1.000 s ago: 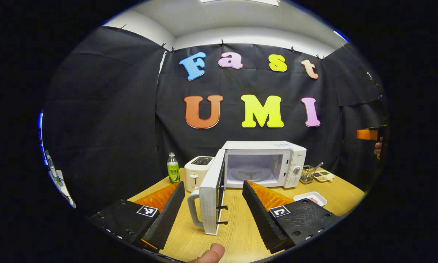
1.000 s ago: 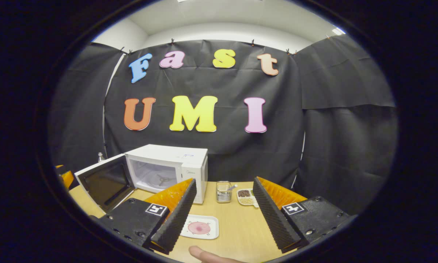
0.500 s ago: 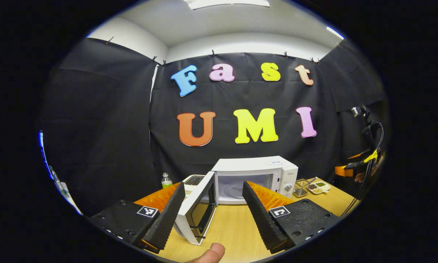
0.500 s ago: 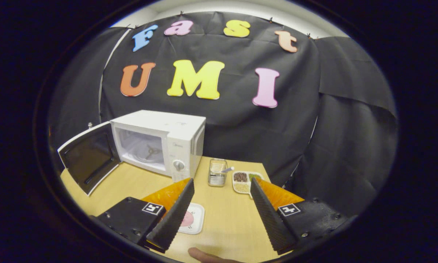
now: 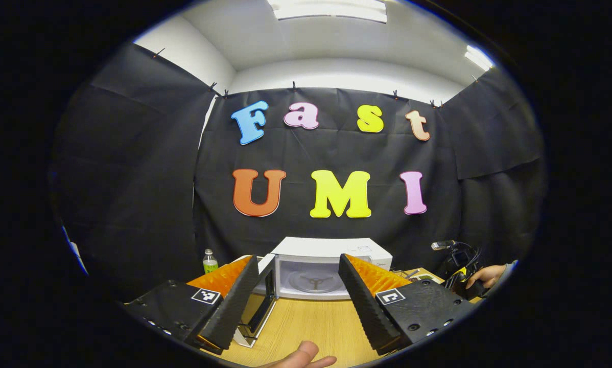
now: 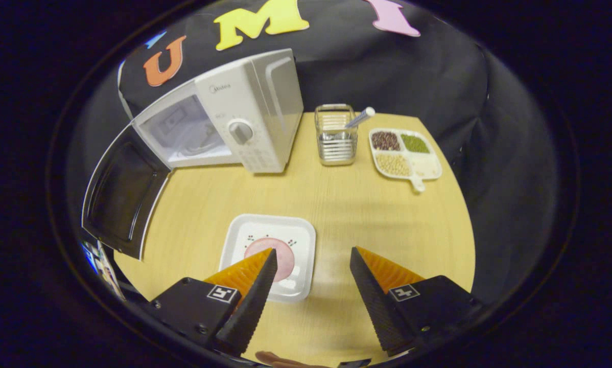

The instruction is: Open the microwave oven with the left hand, put the food in, and close the microwave oven.

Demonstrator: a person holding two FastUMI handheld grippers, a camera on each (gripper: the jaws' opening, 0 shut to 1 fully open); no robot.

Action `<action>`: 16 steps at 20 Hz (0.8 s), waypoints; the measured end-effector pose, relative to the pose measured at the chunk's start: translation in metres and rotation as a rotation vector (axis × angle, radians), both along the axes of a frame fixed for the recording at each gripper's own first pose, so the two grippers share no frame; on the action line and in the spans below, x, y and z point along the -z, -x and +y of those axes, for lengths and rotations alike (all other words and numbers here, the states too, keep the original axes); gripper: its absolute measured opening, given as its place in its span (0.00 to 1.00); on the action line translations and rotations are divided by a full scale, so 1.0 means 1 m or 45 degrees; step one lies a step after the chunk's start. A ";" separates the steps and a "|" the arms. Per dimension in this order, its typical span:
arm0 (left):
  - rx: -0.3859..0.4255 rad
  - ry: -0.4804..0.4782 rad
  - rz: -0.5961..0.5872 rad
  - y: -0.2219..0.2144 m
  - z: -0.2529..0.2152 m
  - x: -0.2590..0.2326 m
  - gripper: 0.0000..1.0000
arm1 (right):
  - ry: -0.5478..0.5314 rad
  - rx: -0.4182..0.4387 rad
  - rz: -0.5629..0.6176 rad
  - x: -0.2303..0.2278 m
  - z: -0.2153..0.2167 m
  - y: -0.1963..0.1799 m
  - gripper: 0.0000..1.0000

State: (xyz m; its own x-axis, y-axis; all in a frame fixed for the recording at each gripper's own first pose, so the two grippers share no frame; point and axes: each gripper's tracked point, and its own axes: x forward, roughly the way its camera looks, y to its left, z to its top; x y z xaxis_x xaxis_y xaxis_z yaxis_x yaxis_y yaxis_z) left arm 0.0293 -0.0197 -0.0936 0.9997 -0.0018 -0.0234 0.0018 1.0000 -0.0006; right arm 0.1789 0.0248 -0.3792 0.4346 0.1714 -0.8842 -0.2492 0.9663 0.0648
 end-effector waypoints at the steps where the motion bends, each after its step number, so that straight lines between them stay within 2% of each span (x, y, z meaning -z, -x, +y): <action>1: -0.009 -0.004 0.012 -0.001 0.001 0.002 0.94 | -0.022 -0.003 0.050 0.009 0.004 0.001 0.82; 2: -0.017 0.000 0.017 -0.001 0.003 0.004 0.94 | -0.044 -0.017 0.093 0.017 0.009 0.004 0.80; 3: -0.021 0.007 0.023 -0.001 0.004 0.004 0.94 | -0.069 -0.040 0.134 0.023 0.015 0.007 0.90; 4: -0.019 0.014 0.026 0.000 0.004 0.005 0.94 | -0.081 -0.060 0.183 0.029 0.018 0.009 0.76; 7: 0.013 0.022 -0.004 0.002 -0.001 -0.002 0.94 | -0.085 -0.060 0.274 0.040 0.021 0.014 0.67; 8: 0.023 0.028 -0.011 0.004 -0.003 -0.003 0.94 | -0.076 -0.061 0.287 0.043 0.021 0.013 0.76; 9: 0.032 0.035 -0.017 0.005 -0.003 -0.004 0.94 | -0.075 -0.060 0.297 0.047 0.020 0.012 0.60; 10: 0.039 0.035 -0.023 0.007 -0.004 -0.005 0.94 | -0.079 -0.053 0.304 0.051 0.021 0.010 0.55; 12: 0.031 0.020 -0.036 0.008 -0.001 -0.009 0.94 | -0.067 -0.046 0.347 0.060 0.019 0.010 0.47; 13: 0.020 0.012 -0.042 0.009 0.002 -0.010 0.94 | -0.060 -0.052 0.361 0.065 0.018 0.009 0.56; 14: 0.010 0.011 -0.047 0.009 0.006 -0.010 0.94 | -0.066 -0.036 0.367 0.067 0.015 0.007 0.40; 15: 0.006 0.016 -0.048 0.010 0.008 -0.010 0.94 | -0.089 -0.024 0.392 0.070 0.018 0.007 0.50; 16: 0.003 0.025 -0.047 0.010 0.010 -0.010 0.94 | -0.099 -0.018 0.392 0.069 0.017 0.004 0.42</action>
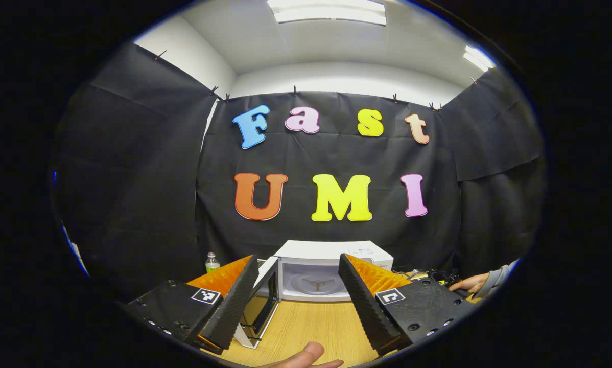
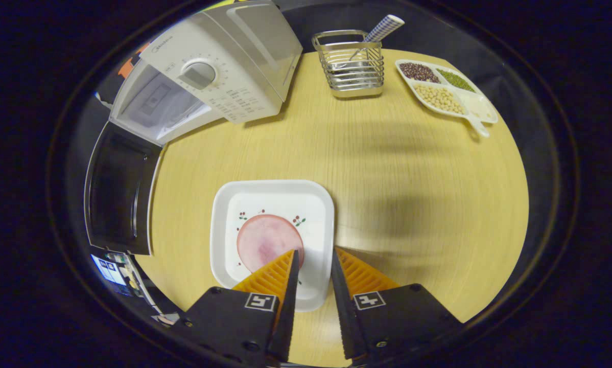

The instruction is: Open the microwave oven with the left hand, put the food in, and close the microwave oven.

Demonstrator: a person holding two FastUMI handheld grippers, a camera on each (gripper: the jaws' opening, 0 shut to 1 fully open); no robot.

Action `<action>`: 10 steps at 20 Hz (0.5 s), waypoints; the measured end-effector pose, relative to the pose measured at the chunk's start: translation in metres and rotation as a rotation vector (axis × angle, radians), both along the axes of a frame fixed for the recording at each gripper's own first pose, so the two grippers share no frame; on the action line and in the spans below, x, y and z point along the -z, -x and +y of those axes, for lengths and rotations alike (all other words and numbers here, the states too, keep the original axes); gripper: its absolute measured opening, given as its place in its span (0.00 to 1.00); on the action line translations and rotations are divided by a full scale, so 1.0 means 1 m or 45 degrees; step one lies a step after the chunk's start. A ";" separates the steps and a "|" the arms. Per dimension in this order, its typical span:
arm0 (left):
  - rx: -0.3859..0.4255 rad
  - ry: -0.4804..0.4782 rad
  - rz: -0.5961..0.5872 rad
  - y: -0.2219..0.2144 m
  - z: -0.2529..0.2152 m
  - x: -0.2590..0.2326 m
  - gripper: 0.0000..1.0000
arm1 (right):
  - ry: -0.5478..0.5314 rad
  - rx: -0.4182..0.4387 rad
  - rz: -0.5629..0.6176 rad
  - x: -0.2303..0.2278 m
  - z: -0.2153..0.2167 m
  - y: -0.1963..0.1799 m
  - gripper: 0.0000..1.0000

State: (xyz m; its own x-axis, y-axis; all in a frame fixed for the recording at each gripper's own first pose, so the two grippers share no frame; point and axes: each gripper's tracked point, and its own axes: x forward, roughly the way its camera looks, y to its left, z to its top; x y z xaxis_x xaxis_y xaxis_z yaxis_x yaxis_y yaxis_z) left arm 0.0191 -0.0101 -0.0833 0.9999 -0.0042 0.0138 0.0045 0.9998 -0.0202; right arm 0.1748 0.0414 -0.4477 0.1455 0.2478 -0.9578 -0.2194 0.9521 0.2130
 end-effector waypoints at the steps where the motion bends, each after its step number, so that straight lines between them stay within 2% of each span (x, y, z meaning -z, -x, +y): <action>1: -0.002 0.008 0.003 -0.001 0.002 0.000 0.94 | -0.002 -0.014 0.032 0.001 -0.002 0.000 0.28; 2: -0.002 0.012 0.008 -0.001 0.002 0.001 0.94 | 0.006 -0.034 0.023 0.006 -0.004 -0.002 0.26; 3: -0.004 0.015 0.017 -0.002 0.003 0.003 0.94 | 0.005 -0.083 0.016 0.005 -0.007 -0.005 0.09; 4: -0.006 0.018 0.021 -0.003 0.003 0.005 0.94 | -0.018 -0.103 0.020 0.004 -0.008 -0.004 0.08; 6: -0.008 0.015 0.021 -0.003 0.003 0.005 0.94 | -0.069 -0.069 0.049 0.005 -0.007 -0.004 0.04; 10: 0.004 0.025 0.030 0.000 -0.001 0.006 0.94 | -0.194 0.118 0.178 0.003 -0.007 -0.002 0.04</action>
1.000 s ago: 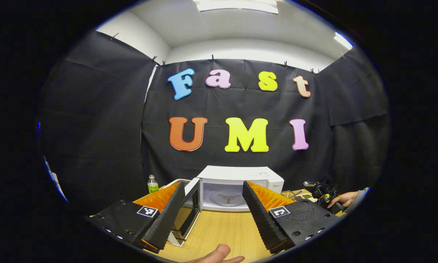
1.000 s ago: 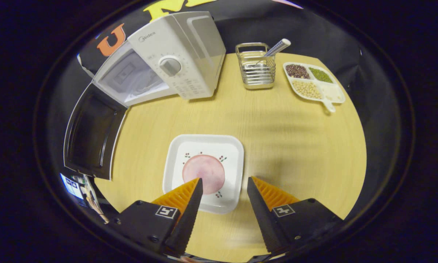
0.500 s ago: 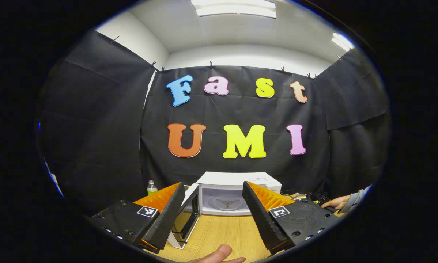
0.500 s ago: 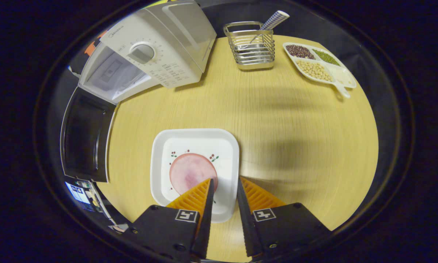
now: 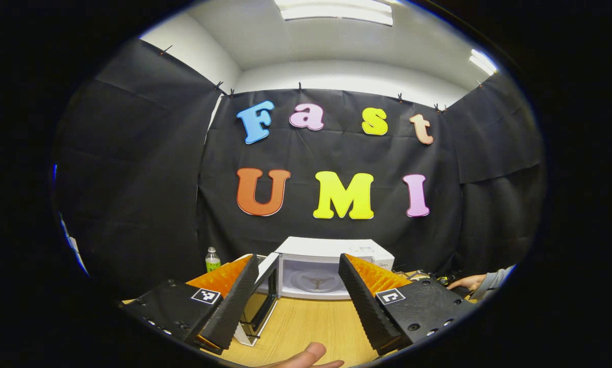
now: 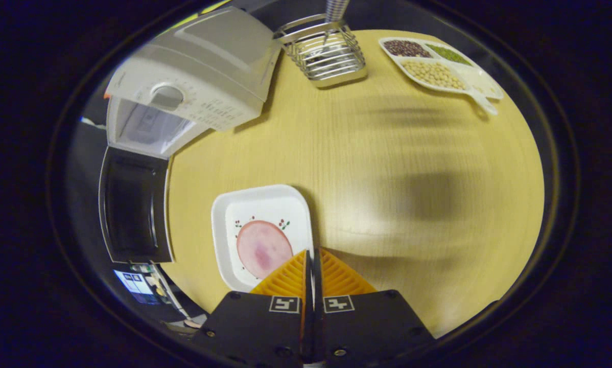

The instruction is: Open the microwave oven with the left hand, put the food in, and close the microwave oven.

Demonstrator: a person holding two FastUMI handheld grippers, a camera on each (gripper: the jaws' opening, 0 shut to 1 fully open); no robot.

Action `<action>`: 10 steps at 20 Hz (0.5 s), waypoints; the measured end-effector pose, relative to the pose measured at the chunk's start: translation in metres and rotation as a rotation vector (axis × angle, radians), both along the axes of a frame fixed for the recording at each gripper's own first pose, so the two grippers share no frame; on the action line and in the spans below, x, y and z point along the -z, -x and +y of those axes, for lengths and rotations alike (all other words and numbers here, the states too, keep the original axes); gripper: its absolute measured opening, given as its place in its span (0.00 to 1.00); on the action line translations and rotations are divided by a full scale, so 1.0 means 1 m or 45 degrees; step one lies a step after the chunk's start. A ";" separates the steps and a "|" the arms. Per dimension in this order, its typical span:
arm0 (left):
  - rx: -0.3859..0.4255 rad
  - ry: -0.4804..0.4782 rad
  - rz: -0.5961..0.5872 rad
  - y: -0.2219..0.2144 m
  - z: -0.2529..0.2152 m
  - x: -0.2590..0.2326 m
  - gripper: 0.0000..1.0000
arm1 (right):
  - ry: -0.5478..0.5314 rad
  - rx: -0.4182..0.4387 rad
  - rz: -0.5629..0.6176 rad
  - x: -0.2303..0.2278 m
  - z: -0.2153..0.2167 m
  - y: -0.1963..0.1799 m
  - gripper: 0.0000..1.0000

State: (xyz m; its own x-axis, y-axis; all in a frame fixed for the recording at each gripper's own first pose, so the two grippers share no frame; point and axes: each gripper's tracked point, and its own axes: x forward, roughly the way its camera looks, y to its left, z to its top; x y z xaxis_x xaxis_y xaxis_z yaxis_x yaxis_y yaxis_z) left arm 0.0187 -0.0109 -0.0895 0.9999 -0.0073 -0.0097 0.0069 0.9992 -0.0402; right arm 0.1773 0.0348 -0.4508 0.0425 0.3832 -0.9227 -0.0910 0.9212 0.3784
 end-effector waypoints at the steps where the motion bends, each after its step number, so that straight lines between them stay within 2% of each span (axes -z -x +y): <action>1: 0.004 -0.003 0.002 0.001 0.001 0.000 0.94 | -0.028 0.030 0.006 0.000 0.000 0.001 0.00; 2: 0.009 -0.008 0.002 0.003 0.001 -0.001 0.94 | -0.051 0.047 0.023 -0.001 -0.001 0.006 0.04; 3: 0.014 -0.012 0.002 0.004 0.001 0.000 0.94 | -0.079 0.066 0.045 -0.003 0.000 0.013 0.00; 4: 0.018 -0.013 0.000 0.005 0.001 0.000 0.94 | -0.099 0.095 0.058 -0.005 0.001 0.018 0.03; 5: 0.021 -0.015 -0.006 0.007 0.001 -0.002 0.94 | -0.116 0.112 0.056 -0.008 0.003 0.021 0.00; 6: 0.028 -0.018 -0.009 0.009 0.001 -0.001 0.94 | -0.137 0.127 0.045 -0.014 0.005 0.024 0.04; 7: 0.039 -0.026 -0.008 0.010 0.001 0.000 0.94 | -0.157 0.131 0.033 -0.021 0.008 0.027 0.00; 8: 0.044 -0.037 -0.003 0.011 0.001 0.002 0.94 | -0.173 0.140 0.021 -0.028 0.011 0.030 0.04; 10: 0.048 -0.059 0.002 0.014 0.004 0.005 0.94 | -0.227 0.150 0.000 -0.043 0.025 0.037 0.00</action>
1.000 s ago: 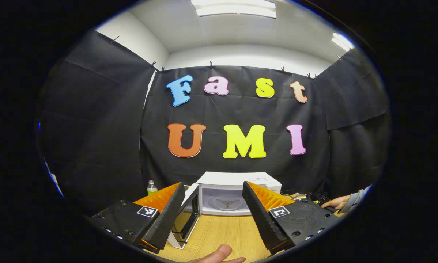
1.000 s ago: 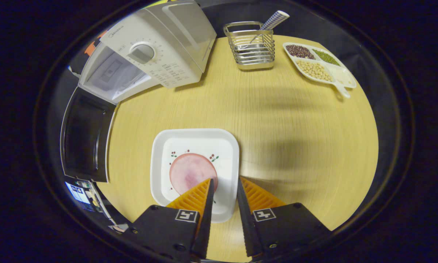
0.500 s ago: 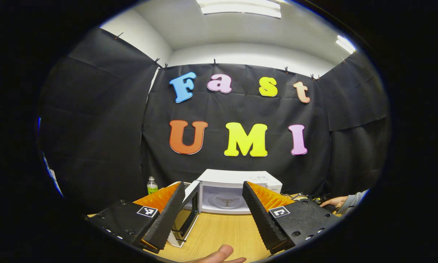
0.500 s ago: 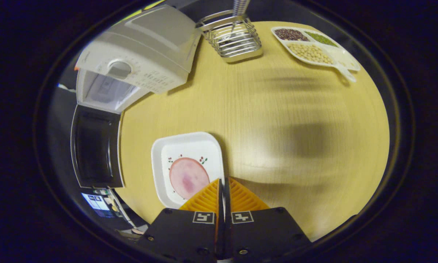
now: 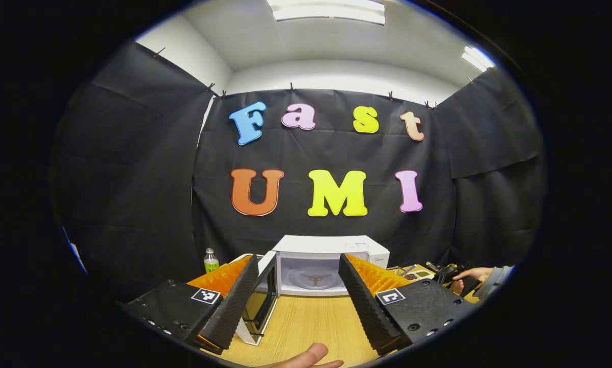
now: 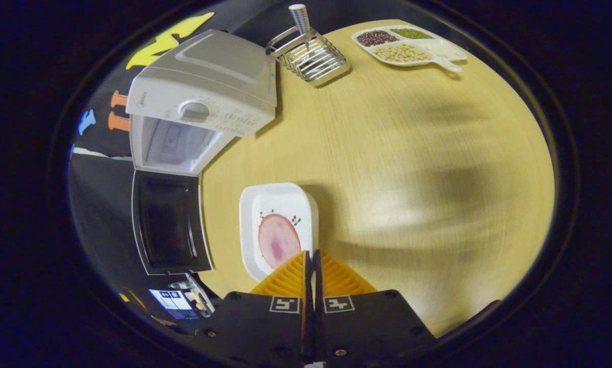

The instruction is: Open the microwave oven with the left hand, put the food in, and close the microwave oven.

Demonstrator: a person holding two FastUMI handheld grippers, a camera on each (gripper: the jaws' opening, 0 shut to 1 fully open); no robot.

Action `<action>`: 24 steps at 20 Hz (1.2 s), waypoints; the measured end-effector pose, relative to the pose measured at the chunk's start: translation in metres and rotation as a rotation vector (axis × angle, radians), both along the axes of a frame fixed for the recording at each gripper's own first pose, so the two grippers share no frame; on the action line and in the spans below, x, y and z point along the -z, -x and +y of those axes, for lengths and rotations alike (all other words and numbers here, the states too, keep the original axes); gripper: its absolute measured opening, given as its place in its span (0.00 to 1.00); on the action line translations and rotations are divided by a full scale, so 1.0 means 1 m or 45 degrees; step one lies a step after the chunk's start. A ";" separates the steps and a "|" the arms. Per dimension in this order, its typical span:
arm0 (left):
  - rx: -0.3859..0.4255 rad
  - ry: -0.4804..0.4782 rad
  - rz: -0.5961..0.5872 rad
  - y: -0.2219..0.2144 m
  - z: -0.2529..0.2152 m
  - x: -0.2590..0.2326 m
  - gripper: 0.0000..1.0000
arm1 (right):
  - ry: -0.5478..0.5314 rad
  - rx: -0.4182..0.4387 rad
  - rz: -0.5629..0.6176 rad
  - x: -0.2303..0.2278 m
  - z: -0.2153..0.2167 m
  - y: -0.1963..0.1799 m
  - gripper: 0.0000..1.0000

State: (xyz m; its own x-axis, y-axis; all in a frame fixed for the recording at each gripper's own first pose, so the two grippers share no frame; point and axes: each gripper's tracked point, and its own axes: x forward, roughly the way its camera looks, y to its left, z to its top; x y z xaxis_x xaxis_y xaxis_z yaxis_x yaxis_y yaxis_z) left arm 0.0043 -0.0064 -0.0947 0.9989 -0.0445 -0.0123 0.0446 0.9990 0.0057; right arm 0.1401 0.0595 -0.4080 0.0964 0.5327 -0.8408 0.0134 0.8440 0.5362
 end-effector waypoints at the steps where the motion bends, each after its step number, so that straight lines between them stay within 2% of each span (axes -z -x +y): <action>1: 0.002 -0.009 0.001 0.001 0.002 0.002 0.94 | -0.030 -0.010 -0.022 -0.008 0.009 0.002 0.04; 7: 0.012 0.028 0.019 0.009 0.028 0.012 0.94 | -0.117 0.070 -0.076 -0.024 0.065 0.007 0.04; 11: 0.008 0.054 0.017 0.015 0.050 0.014 0.94 | -0.112 0.210 -0.116 -0.020 0.109 0.002 0.04; 13: 0.005 0.014 0.014 0.017 0.059 0.016 0.95 | -0.133 0.277 -0.142 -0.022 0.136 0.000 0.04; 14: 0.005 -0.009 0.020 0.017 0.062 0.018 0.94 | -0.155 0.314 -0.141 -0.023 0.150 -0.002 0.00; 15: -0.003 -0.024 0.027 0.017 0.068 0.021 0.94 | -0.176 0.350 -0.134 -0.023 0.164 -0.004 0.04; 18: -0.004 -0.017 0.045 0.014 0.074 0.027 0.94 | -0.240 0.546 -0.126 -0.022 0.200 -0.023 0.04; 21: 0.009 -0.016 0.057 0.013 0.081 0.034 0.94 | -0.261 0.809 -0.195 -0.022 0.221 -0.051 0.04; 24: 0.003 -0.055 0.078 0.008 0.093 0.041 0.95 | -0.254 0.991 -0.271 -0.021 0.239 -0.080 0.04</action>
